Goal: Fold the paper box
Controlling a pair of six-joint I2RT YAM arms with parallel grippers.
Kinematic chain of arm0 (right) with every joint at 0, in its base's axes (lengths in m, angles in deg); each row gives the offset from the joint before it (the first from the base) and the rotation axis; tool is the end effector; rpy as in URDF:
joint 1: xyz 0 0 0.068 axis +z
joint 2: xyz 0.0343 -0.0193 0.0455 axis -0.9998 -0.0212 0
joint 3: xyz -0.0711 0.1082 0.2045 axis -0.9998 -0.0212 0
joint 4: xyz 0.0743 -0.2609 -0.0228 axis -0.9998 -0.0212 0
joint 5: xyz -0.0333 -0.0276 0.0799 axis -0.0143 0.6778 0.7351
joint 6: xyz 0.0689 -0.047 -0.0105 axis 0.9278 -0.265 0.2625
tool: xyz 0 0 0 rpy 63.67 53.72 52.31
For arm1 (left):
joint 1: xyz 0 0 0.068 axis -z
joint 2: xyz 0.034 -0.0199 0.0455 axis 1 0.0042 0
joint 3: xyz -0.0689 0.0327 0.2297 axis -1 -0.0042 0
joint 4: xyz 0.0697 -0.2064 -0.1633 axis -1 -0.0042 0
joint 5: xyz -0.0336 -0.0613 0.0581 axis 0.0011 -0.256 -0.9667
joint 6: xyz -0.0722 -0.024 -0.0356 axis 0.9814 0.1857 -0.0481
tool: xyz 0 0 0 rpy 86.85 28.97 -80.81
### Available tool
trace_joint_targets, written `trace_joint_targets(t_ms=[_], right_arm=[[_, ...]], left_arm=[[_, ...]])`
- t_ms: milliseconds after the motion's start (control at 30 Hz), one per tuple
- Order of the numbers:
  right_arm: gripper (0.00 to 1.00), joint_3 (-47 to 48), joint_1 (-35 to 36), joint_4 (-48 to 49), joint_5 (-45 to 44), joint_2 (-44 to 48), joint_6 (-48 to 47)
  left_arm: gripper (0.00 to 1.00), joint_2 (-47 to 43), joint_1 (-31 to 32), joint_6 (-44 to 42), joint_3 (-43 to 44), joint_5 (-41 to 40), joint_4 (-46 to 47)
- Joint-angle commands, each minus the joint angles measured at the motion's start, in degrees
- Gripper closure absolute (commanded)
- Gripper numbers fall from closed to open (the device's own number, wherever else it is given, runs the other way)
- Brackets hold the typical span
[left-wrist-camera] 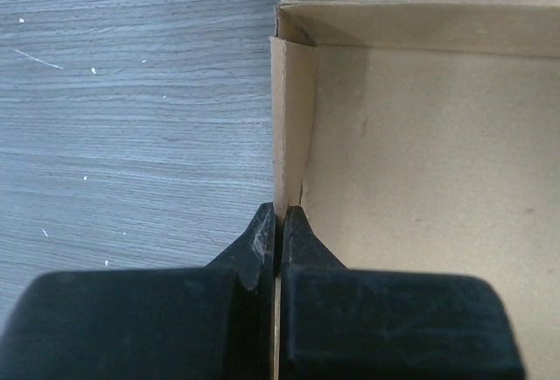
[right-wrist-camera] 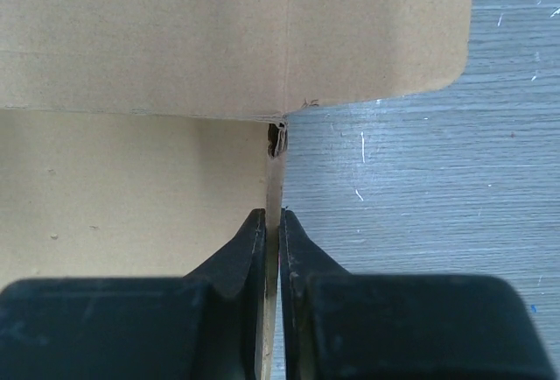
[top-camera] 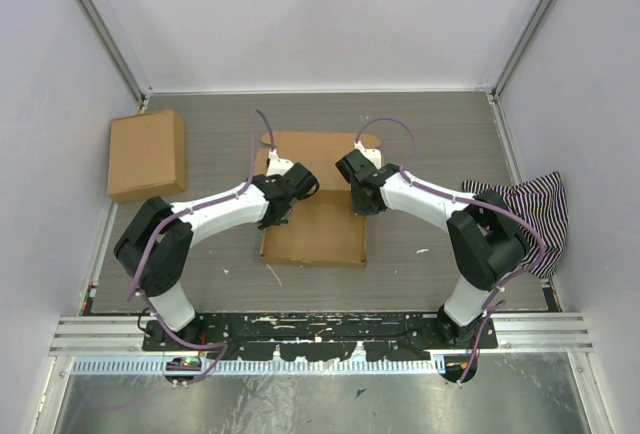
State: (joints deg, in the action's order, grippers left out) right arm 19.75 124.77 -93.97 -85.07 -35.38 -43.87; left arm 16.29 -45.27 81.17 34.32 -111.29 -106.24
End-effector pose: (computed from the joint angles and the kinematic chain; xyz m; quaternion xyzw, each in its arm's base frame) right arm 0.2981 0.1885 0.1186 -0.0209 0.9682 -0.0202 0.2486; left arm 0.2693 -0.2095 0.1213 0.0408 0.9509 0.1222 0.2816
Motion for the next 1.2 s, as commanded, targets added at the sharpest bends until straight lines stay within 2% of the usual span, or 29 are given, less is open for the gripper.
trace_joint_targets(t_ms=[0,167,300,467,600,700,1000,1100,1167], right_arm=[[0.99,-1.65,0.79,0.78,0.94,-5.45,0.78],[0.99,0.08,1.92,1.51,2.89,-6.55,0.74],[0.99,0.43,2.16,1.59,2.95,-6.06,1.07],[0.99,0.21,2.33,2.02,4.31,-7.30,1.08],[0.92,-0.39,2.49,2.08,4.34,-6.15,1.33],[0.86,-0.24,2.43,2.03,4.00,-4.36,1.25],[0.60,3.13,2.36,-0.34,0.02,1.22,1.13],[0.54,3.80,1.87,-0.80,-0.93,3.95,1.18],[0.51,4.27,0.72,-1.02,-1.30,5.95,0.69]], left_arm=[[1.00,2.00,0.75,5.04,-3.07,-4.55,-0.03],[0.98,0.18,1.19,7.91,-4.71,-2.85,0.79],[1.00,-1.16,1.85,8.82,-5.15,-6.55,-0.58],[0.98,5.07,1.85,8.83,-3.29,-7.32,-1.41],[0.69,3.20,1.83,8.96,-4.68,-4.25,1.19],[0.53,-0.32,1.89,8.79,-5.43,-4.35,1.08],[0.47,-9.38,1.75,7.59,-3.76,-5.88,-2.61],[0.40,-11.55,1.76,7.16,-3.14,-6.20,-3.10],[0.30,-12.89,1.64,6.19,-2.88,-6.59,-2.24]])
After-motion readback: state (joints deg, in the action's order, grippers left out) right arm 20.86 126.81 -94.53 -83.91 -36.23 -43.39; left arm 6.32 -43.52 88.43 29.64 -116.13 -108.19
